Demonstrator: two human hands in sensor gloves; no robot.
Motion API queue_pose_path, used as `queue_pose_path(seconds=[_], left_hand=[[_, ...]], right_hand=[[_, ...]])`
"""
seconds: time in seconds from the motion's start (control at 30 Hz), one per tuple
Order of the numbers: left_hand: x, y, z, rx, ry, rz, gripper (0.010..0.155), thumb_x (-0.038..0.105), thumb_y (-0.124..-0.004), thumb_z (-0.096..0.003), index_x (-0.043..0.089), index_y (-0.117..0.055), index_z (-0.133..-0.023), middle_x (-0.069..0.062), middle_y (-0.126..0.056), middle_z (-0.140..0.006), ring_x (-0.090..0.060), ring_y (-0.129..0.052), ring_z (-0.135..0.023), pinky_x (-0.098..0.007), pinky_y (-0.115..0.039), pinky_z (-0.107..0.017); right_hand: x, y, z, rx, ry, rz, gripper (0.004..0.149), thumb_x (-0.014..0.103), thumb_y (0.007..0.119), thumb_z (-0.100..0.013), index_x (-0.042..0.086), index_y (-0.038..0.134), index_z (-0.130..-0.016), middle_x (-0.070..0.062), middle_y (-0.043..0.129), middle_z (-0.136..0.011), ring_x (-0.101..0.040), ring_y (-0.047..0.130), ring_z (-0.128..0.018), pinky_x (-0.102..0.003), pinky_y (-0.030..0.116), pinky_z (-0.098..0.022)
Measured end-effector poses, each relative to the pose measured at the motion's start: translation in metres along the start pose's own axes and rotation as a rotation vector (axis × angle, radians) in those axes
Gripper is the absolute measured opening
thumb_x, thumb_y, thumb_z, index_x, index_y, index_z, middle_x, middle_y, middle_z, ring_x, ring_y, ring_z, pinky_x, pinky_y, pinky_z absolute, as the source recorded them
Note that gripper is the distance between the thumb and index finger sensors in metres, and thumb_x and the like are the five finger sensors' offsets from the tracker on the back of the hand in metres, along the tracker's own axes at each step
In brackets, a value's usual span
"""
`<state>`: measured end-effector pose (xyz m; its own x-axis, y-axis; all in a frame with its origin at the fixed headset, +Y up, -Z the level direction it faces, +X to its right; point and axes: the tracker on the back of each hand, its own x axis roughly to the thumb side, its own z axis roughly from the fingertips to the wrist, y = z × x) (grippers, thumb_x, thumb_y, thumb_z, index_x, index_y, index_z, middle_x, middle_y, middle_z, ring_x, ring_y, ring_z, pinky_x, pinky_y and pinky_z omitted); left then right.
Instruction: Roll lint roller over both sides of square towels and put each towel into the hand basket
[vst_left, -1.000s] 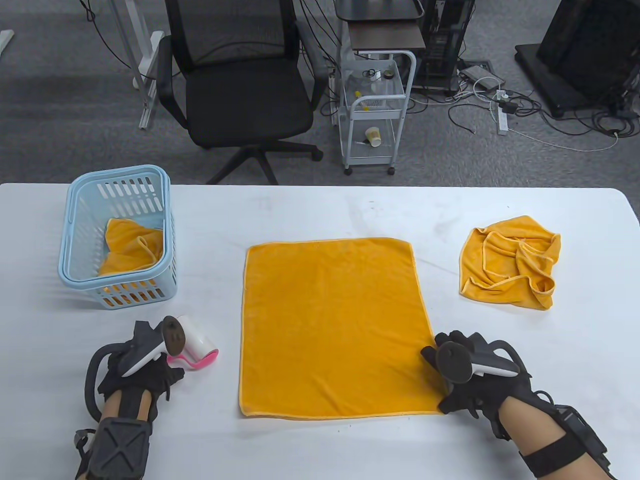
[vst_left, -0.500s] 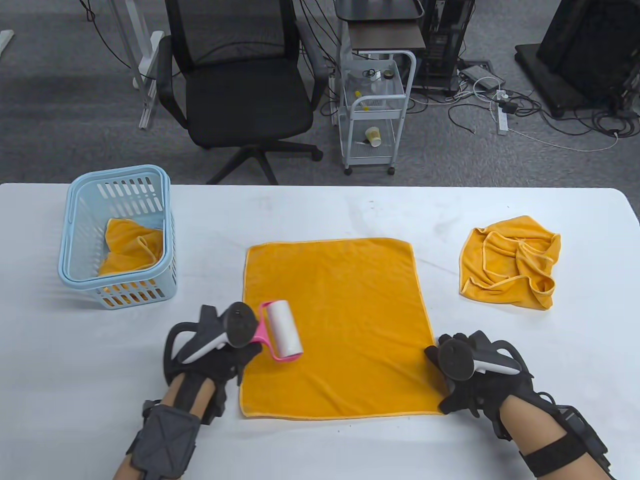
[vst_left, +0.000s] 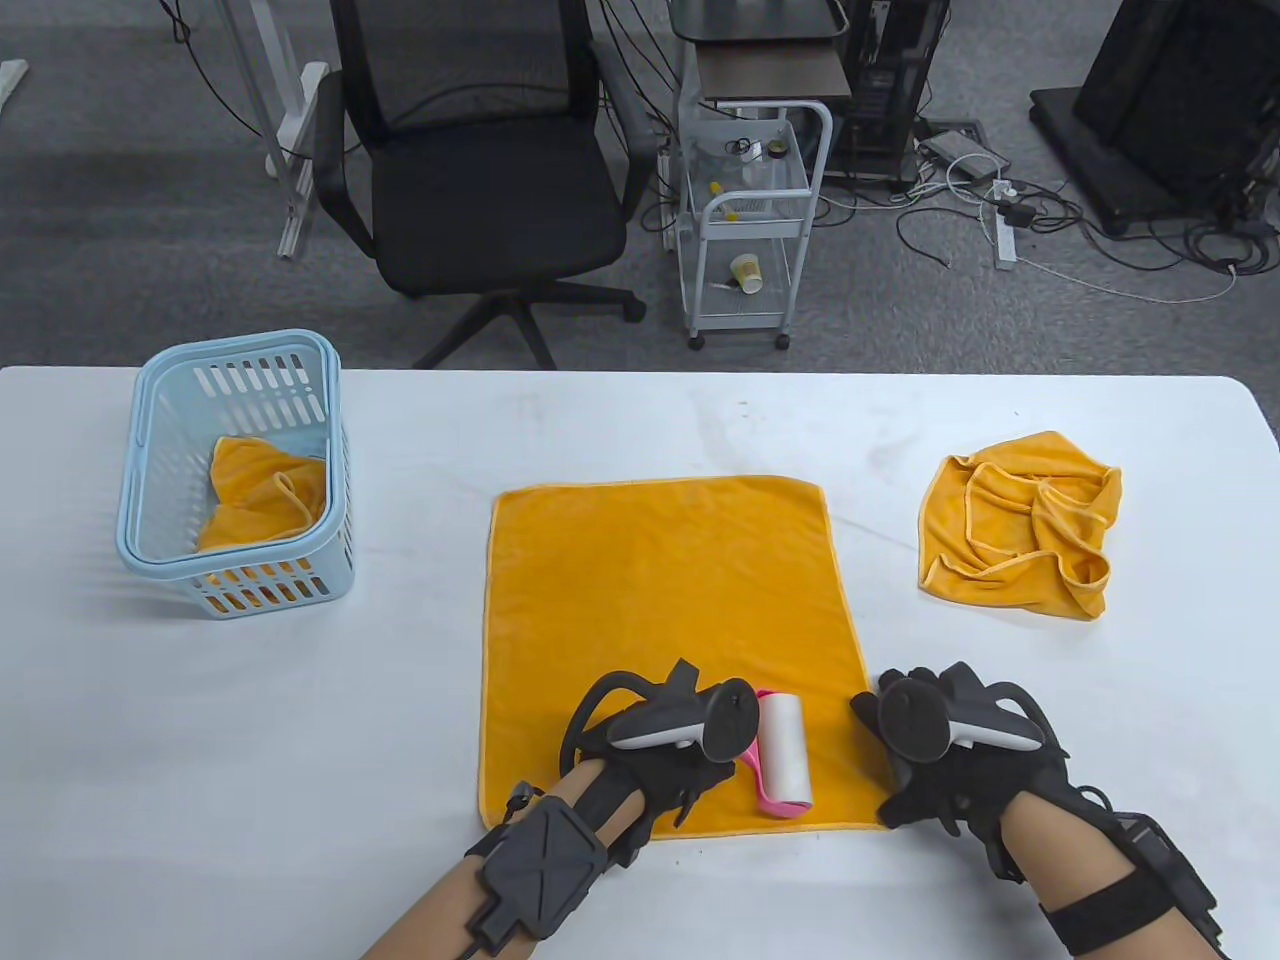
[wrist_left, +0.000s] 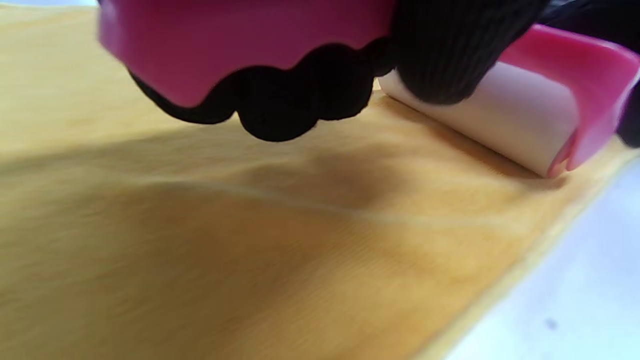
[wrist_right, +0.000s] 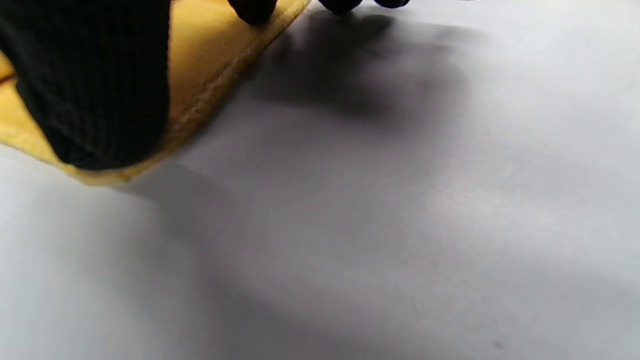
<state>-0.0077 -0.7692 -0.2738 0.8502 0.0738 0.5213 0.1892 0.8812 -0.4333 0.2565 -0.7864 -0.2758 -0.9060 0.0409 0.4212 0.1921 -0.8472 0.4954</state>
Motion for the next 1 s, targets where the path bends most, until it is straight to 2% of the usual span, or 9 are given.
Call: queue_pose_path(seconds=[0.1, 0.17, 0.37, 0.47, 0.57, 0.7, 0.83, 0.9, 1.0], left_hand=[[-0.023, -0.001, 0.019, -0.073, 0.101, -0.181, 0.055, 0.040, -0.085, -0.0488, 0.034, -0.059, -0.097, 0.006, -0.086, -0.084, -0.023, -0.099, -0.067, -0.052, -0.084, -0.059], [-0.049, -0.006, 0.041, -0.125, 0.190, -0.271, 0.052, 0.039, -0.085, -0.0496, 0.036, -0.060, -0.095, 0.006, -0.087, -0.083, -0.023, -0.099, -0.067, -0.051, -0.085, -0.059], [-0.111, -0.017, 0.093, -0.224, 0.404, -0.405, 0.047, 0.036, -0.084, -0.0510, 0.038, -0.063, -0.092, 0.006, -0.087, -0.086, -0.025, -0.098, -0.071, -0.053, -0.082, -0.063], [-0.124, -0.011, 0.104, -0.223, 0.406, -0.372, 0.047, 0.036, -0.084, -0.0510, 0.040, -0.063, -0.093, 0.007, -0.085, -0.087, -0.024, -0.097, -0.072, -0.053, -0.081, -0.063], [-0.114, 0.001, 0.094, -0.152, 0.332, -0.212, 0.049, 0.037, -0.084, -0.0513, 0.039, -0.061, -0.095, 0.007, -0.084, -0.088, -0.023, -0.096, -0.072, -0.054, -0.080, -0.063], [-0.073, 0.017, 0.058, -0.035, 0.197, -0.093, 0.053, 0.038, -0.084, -0.0506, 0.037, -0.059, -0.097, 0.006, -0.083, -0.088, -0.023, -0.096, -0.070, -0.053, -0.082, -0.062], [-0.034, 0.019, 0.016, 0.001, 0.105, -0.068, 0.054, 0.039, -0.083, -0.0501, 0.036, -0.057, -0.097, 0.006, -0.084, -0.087, -0.023, -0.097, -0.070, -0.052, -0.082, -0.061], [-0.027, 0.016, 0.003, 0.000, 0.111, -0.104, 0.054, 0.038, -0.084, -0.0498, 0.036, -0.058, -0.097, 0.006, -0.084, -0.087, -0.023, -0.097, -0.070, -0.052, -0.082, -0.061], [-0.037, 0.013, 0.000, -0.014, 0.159, -0.201, 0.050, 0.038, -0.084, -0.0497, 0.039, -0.061, -0.094, 0.008, -0.085, -0.086, -0.023, -0.097, -0.070, -0.052, -0.081, -0.062]], right_hand=[[0.000, 0.000, 0.000, 0.002, 0.000, -0.003, 0.106, 0.059, 0.092, -0.038, 0.022, 0.029, -0.115, -0.022, 0.023, -0.117, -0.053, 0.025, -0.106, -0.075, 0.039, -0.070], [0.000, 0.000, 0.000, 0.003, 0.000, -0.002, 0.106, 0.059, 0.092, -0.038, 0.021, 0.029, -0.115, -0.022, 0.023, -0.117, -0.053, 0.025, -0.106, -0.075, 0.039, -0.070], [0.000, 0.000, -0.001, 0.004, -0.002, 0.002, 0.106, 0.059, 0.092, -0.038, 0.022, 0.029, -0.115, -0.022, 0.023, -0.117, -0.053, 0.025, -0.106, -0.075, 0.039, -0.070], [0.000, 0.000, -0.001, 0.005, -0.002, 0.005, 0.106, 0.059, 0.092, -0.038, 0.022, 0.029, -0.115, -0.022, 0.023, -0.117, -0.053, 0.025, -0.106, -0.075, 0.039, -0.070], [0.000, 0.000, -0.001, 0.004, -0.002, 0.006, 0.106, 0.059, 0.092, -0.038, 0.021, 0.029, -0.115, -0.023, 0.023, -0.117, -0.053, 0.025, -0.106, -0.075, 0.039, -0.070], [0.000, 0.001, -0.001, 0.005, -0.001, 0.003, 0.106, 0.059, 0.092, -0.038, 0.021, 0.029, -0.115, -0.022, 0.023, -0.117, -0.053, 0.025, -0.106, -0.075, 0.039, -0.070], [-0.001, 0.001, -0.001, 0.005, 0.000, 0.000, 0.106, 0.059, 0.092, -0.038, 0.022, 0.029, -0.115, -0.022, 0.023, -0.117, -0.053, 0.025, -0.106, -0.075, 0.039, -0.070], [-0.001, 0.001, -0.001, 0.005, 0.001, -0.001, 0.106, 0.059, 0.092, -0.038, 0.022, 0.029, -0.115, -0.022, 0.023, -0.117, -0.053, 0.025, -0.106, -0.075, 0.039, -0.070], [-0.001, 0.001, -0.001, 0.005, 0.003, -0.002, 0.106, 0.059, 0.092, -0.038, 0.022, 0.029, -0.115, -0.022, 0.023, -0.117, -0.053, 0.025, -0.106, -0.074, 0.039, -0.070]])
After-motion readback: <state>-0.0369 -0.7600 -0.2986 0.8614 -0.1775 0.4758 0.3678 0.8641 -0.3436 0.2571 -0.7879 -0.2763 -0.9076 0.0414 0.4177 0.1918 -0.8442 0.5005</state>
